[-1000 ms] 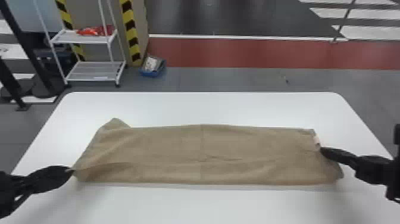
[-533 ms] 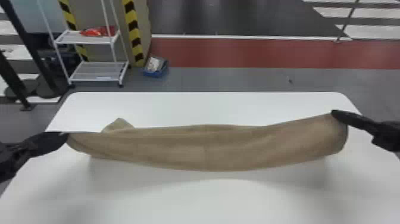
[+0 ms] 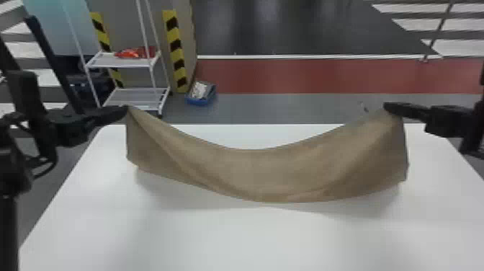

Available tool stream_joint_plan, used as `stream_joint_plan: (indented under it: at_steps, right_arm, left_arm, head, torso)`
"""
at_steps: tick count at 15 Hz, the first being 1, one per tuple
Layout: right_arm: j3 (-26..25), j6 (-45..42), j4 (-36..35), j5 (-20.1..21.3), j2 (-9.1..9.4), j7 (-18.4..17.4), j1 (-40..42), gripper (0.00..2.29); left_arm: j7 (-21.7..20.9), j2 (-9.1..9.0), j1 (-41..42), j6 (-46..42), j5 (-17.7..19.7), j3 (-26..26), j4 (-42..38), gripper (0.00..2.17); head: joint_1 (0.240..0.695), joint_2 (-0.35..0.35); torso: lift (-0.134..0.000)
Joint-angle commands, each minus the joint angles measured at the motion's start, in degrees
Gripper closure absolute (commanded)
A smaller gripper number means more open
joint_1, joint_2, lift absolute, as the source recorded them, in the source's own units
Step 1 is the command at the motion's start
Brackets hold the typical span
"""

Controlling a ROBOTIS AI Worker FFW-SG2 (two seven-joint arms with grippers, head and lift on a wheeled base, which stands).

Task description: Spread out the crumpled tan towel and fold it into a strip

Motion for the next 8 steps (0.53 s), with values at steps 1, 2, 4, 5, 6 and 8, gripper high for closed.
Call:
stream_joint_plan:
  at_steps: [1,2,4,5,6,8]
  right_arm:
    - [1.1,-2.7,7.6,1.5,0.08,-0.9,-8.1,2.25]
    - [1.3,-3.7,10.9,1.7,-0.18,-1.2,-12.0,2.25]
    - [1.1,-6.6,16.2,2.3,-0.97,-1.9,-19.0,2.25]
    - [0.6,-6.6,17.1,2.0,-1.59,-1.9,-21.2,2.25]
    - [0.1,-6.4,17.7,1.5,-2.2,-1.8,-22.8,2.25]
    - [-0.4,-3.6,16.9,0.9,-2.91,-0.8,-22.7,2.25]
  left_arm:
    - [2.1,-0.06,-10.3,-0.4,-1.5,-2.8,9.0,2.07]
    - [3.3,0.03,-14.2,-1.1,-2.2,-3.5,12.3,2.07]
    - [4.4,0.12,-20.6,-1.4,-4.1,-4.0,16.6,2.07]
    - [4.7,0.21,-22.0,-1.3,-4.2,-4.1,16.6,2.07]
    - [4.8,0.47,-22.9,-0.4,-4.2,-3.7,16.6,2.07]
    - [4.6,2.67,-22.7,0.3,-2.6,-2.9,16.0,2.07]
  head:
    - [0.568,0.025]
    - [0.542,0.02]
    - [0.459,0.007]
    - [0.433,0.003]
    - [0.407,0.0]
    - [0.333,-0.012]
  torso:
    - [-0.124]
    - [-0.124]
    - [-0.124]
    - [-0.124]
    - [-0.124]
    - [-0.124]
